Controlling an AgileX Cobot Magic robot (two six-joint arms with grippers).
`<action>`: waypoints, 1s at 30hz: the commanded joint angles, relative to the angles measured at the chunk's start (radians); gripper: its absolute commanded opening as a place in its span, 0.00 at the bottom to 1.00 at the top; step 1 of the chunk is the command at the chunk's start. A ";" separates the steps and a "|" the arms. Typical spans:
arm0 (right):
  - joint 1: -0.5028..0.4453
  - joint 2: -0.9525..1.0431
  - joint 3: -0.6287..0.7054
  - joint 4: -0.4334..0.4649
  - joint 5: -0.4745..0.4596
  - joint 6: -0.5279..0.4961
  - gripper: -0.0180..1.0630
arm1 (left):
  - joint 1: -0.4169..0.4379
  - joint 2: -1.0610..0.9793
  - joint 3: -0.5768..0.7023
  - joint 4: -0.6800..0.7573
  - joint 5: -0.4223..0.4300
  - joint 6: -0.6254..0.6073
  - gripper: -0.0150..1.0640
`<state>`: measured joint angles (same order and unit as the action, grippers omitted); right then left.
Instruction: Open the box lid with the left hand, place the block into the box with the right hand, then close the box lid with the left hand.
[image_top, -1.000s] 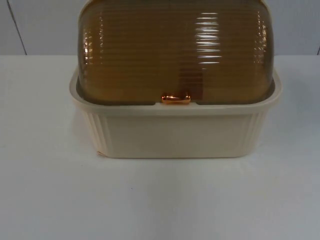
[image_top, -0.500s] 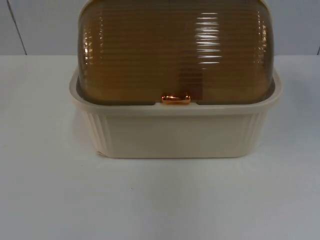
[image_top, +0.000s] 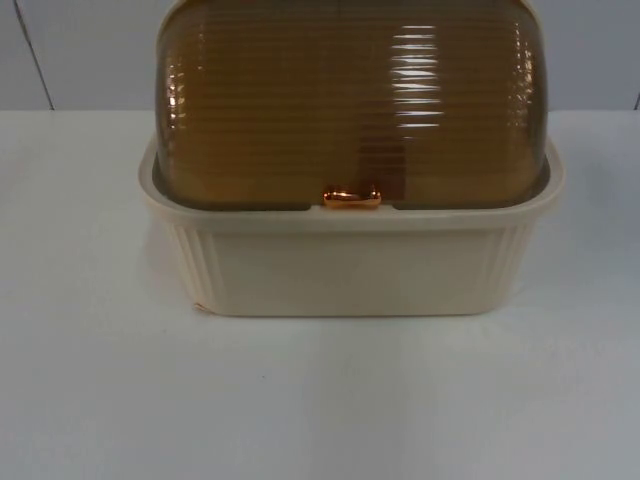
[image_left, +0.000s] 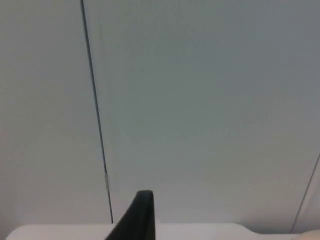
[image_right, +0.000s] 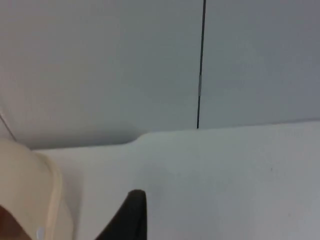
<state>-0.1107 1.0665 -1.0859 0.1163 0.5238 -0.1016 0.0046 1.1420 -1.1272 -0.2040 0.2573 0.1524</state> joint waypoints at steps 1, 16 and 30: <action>0.006 -0.045 0.000 -0.009 -0.021 0.000 0.99 | -0.005 -0.028 0.003 0.021 0.000 -0.001 0.98; 0.006 -0.419 0.000 -0.009 -0.363 0.000 0.99 | -0.005 -0.344 0.003 0.193 -0.185 -0.001 0.98; 0.006 -0.732 0.000 -0.009 -0.439 -0.021 0.99 | -0.054 -0.712 0.003 0.158 -0.229 -0.006 0.98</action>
<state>-0.1107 0.3939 -1.0859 0.1138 0.0878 -0.1086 -0.0423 0.4958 -1.1272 -0.0293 0.0361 0.1560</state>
